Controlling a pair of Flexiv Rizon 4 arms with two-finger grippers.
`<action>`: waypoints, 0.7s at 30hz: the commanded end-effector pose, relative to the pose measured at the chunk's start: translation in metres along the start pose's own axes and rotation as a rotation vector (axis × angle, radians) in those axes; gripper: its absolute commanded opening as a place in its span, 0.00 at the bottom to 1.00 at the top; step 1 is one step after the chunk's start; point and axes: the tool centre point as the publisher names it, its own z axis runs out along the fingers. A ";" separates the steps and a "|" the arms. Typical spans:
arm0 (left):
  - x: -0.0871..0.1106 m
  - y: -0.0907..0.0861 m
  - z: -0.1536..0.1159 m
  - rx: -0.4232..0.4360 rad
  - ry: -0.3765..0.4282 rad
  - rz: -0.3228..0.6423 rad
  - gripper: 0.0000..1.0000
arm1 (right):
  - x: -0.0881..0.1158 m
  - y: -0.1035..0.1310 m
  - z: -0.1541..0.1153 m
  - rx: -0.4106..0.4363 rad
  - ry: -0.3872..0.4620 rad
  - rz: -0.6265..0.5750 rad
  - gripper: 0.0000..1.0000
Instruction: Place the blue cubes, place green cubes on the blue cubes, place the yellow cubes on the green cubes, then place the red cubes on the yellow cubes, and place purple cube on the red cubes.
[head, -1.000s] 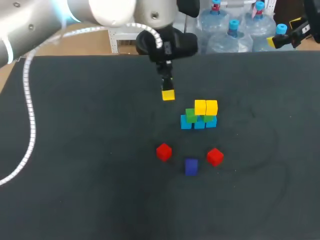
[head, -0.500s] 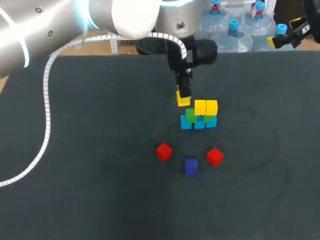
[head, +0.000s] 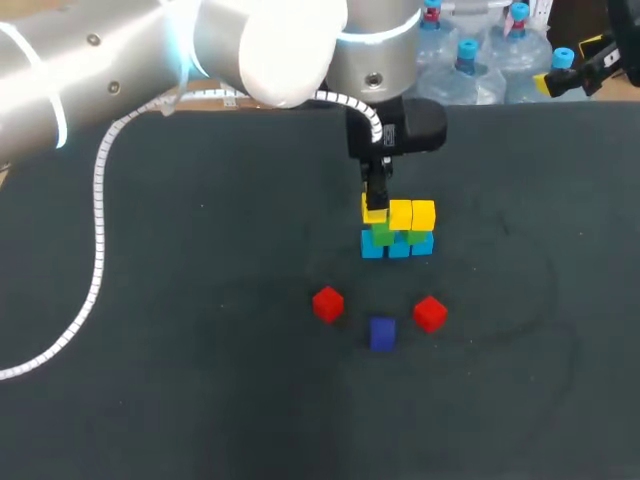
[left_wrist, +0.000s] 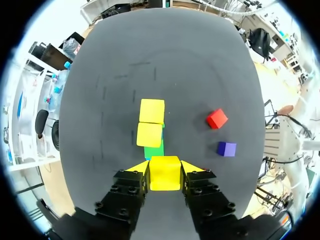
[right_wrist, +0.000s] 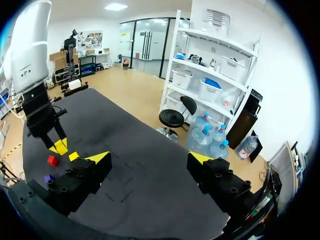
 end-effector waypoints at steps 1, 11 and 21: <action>0.001 0.004 0.002 0.004 0.010 0.008 0.00 | 0.000 0.004 -0.001 0.043 0.002 0.001 1.00; 0.004 0.007 0.009 -0.002 -0.011 0.010 0.00 | 0.000 0.004 -0.001 0.043 0.002 0.001 1.00; 0.003 0.009 0.015 -0.008 0.004 0.036 0.00 | 0.000 0.004 -0.001 0.043 0.002 0.001 1.00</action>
